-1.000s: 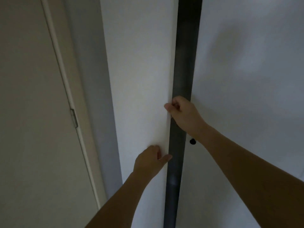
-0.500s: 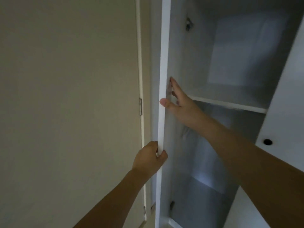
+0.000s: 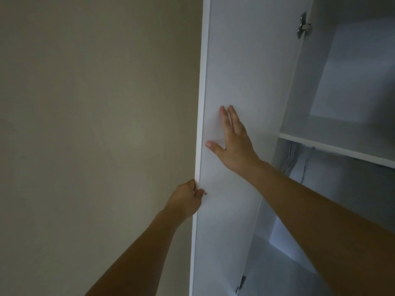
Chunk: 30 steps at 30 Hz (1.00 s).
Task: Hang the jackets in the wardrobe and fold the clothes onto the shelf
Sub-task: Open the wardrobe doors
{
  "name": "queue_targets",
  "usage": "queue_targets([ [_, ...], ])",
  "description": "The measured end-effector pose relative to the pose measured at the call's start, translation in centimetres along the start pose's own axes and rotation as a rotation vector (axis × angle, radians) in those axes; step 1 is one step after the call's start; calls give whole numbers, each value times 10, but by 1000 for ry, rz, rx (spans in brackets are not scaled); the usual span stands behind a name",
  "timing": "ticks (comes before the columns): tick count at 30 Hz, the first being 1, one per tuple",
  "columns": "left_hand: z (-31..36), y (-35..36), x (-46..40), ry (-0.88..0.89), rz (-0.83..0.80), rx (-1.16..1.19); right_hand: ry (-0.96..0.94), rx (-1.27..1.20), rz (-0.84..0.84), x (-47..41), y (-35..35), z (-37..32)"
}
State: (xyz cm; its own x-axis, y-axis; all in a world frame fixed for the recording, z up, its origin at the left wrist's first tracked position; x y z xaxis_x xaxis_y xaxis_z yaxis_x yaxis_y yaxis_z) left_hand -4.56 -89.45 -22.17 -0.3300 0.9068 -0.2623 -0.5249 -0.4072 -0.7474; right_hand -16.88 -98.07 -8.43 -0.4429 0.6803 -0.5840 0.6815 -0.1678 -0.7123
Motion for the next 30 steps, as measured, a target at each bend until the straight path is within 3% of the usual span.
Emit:
queue_targets([
  [3,10,1,7,34,41,-82,-27,49,-21,1,-8,4],
  [6,46,-10,25,202,437,-241,-43,97,-30,4,-32,16],
  [8,80,-16,29,363,610,-304,-10,137,6,5,-58,31],
  [11,134,-11,18,502,624,-325,50,242,66,10,-110,64],
  [16,214,41,-7,545,432,-253,117,569,160,28,-217,135],
  [21,293,119,-33,532,114,48,183,949,161,50,-308,207],
  [27,371,226,-74,490,-424,251,222,1158,82,64,-334,266],
  [30,399,276,-89,504,-597,302,258,1265,19,60,-331,296],
])
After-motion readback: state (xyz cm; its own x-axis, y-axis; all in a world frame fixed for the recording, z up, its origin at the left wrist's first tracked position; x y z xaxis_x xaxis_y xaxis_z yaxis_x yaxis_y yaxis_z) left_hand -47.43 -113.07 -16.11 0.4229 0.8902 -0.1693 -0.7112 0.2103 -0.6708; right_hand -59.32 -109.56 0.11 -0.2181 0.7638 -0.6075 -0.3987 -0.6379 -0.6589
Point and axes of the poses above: each hand's wrist, its own x-axis away from the middle knuckle, its own y-axis out of the palm, z = x × y, the point moved 4 cm from there along -x, towards the middle knuckle, and after that the axes turned 10 degrees about y, right-handed, at the moved point
